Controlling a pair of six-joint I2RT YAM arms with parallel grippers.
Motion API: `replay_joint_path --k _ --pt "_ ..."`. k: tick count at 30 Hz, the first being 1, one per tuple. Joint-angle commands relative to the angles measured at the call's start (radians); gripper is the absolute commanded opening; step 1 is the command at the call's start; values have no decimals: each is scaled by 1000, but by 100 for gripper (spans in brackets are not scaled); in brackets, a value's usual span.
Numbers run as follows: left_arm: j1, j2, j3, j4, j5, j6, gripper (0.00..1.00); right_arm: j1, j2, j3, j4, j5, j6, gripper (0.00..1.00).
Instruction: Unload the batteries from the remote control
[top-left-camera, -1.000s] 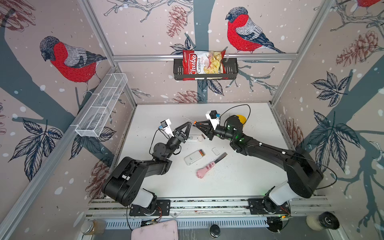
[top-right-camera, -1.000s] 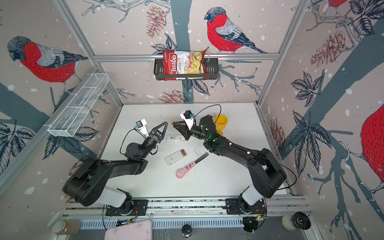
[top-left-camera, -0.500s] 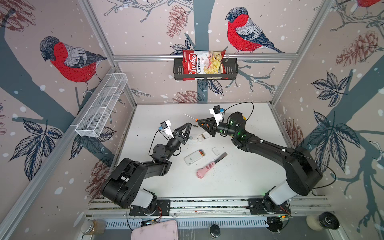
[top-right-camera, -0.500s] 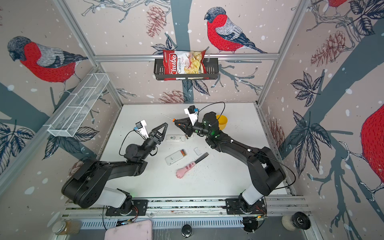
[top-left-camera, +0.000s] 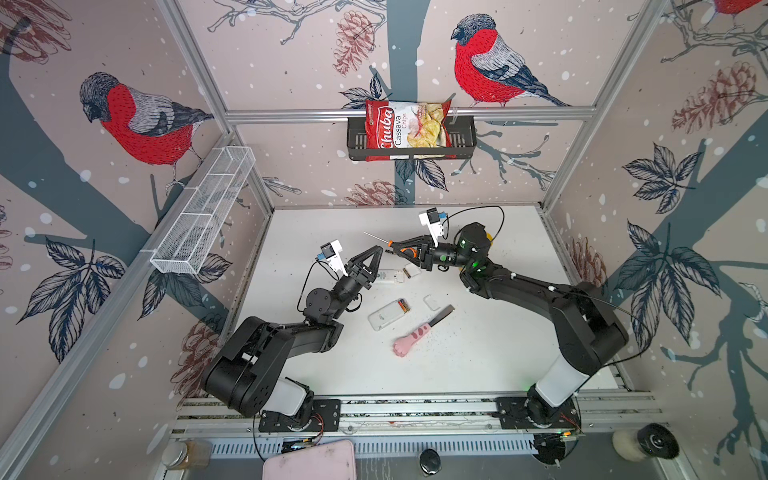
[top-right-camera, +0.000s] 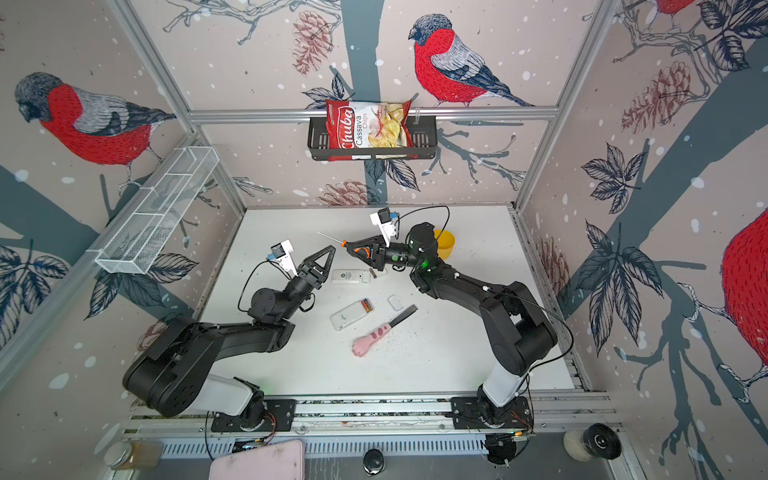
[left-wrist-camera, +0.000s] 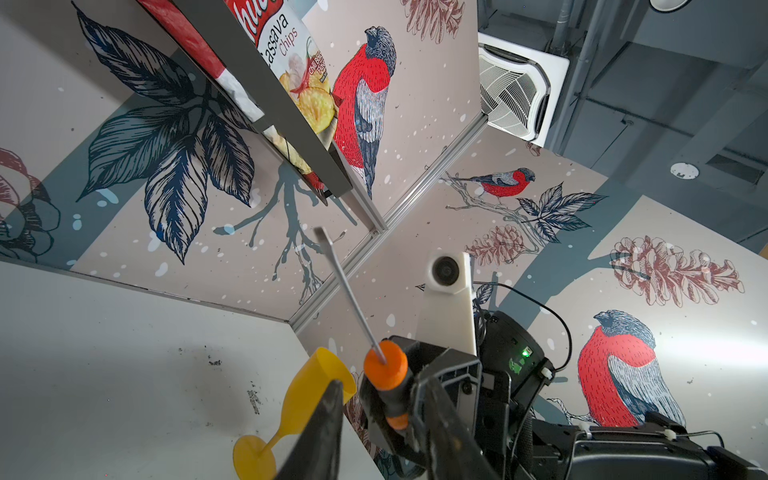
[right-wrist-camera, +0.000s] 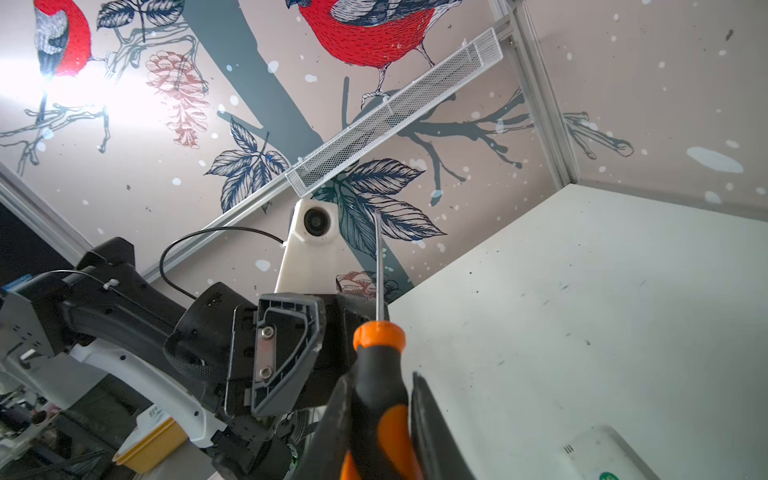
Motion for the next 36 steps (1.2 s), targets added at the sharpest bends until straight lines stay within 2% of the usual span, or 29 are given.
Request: replay_joint_path --k 1,4,6,8,11,13,19,25,36 --pt "-1 -5 -1 193 -1 18 31 -6 28 16 140 -75 124 8" --pt "-1 -7 -2 193 -5 18 31 -8 28 20 106 -68 89 8" --pt "0 -9 -1 193 -9 17 30 -2 9 21 3 -31 -14 8" --pt "1 -9 1 193 -8 14 30 18 -34 13 -133 53 -179 9" --pt "0 -5 1 194 -8 13 29 64 -112 -49 -185 175 -372 12" --pt "0 -1 0 193 -7 13 29 84 -133 -70 -191 223 -431 12" --pt "-1 5 -3 194 -6 3 28 116 -134 -74 -227 322 -523 12" --pt "-1 0 -4 193 -3 3 27 167 -154 -111 -201 502 -618 11" --pt "0 6 1 194 -1 -5 27 186 -168 -170 -72 600 -683 13"
